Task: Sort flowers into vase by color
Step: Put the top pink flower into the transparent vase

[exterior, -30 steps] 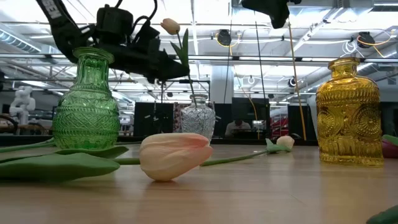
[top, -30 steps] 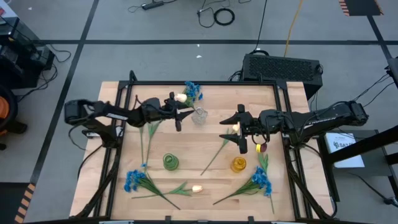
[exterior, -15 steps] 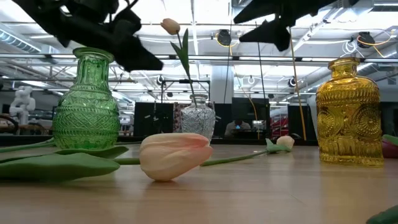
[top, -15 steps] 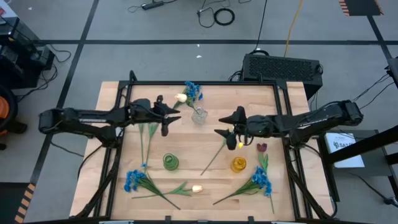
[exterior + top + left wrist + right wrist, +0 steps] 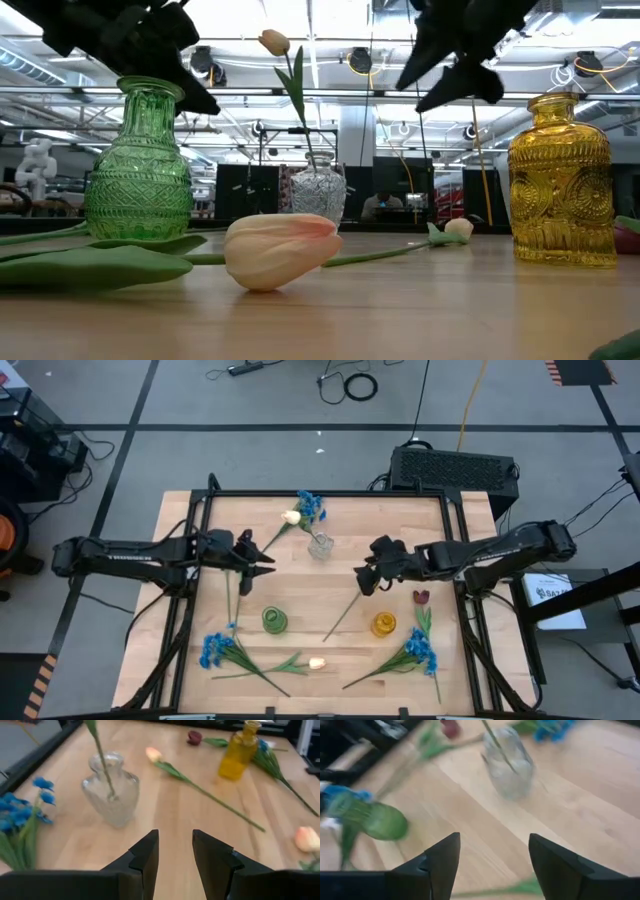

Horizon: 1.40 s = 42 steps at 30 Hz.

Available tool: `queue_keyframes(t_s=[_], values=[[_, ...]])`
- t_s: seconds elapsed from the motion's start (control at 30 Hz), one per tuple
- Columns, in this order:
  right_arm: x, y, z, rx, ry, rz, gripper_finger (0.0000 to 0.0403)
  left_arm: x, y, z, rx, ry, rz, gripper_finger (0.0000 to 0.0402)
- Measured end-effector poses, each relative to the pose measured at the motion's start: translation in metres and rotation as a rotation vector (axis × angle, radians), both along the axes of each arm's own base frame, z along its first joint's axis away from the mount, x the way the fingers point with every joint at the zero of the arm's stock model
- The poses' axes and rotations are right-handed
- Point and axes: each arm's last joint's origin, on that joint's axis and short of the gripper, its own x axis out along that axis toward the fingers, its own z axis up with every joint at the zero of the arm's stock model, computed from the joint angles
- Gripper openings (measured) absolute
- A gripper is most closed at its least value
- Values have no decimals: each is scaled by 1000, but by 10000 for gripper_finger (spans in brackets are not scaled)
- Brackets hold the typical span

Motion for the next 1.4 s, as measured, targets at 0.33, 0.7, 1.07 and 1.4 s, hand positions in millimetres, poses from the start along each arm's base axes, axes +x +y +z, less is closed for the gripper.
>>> queue_keyframes(t_s=[0.33,0.7,1.07,1.4], values=[[18,12,9,79,-28,-115,244,1,-12,0,-25,6,-48,125],[32,17,-44,231,181,-318,256,0,-16,-2,-2,28,-78,125],[44,12,-81,240,282,-452,256,0,-16,-2,27,26,-92,125],[41,7,-83,346,261,-625,256,0,-16,-2,42,25,-100,125]])
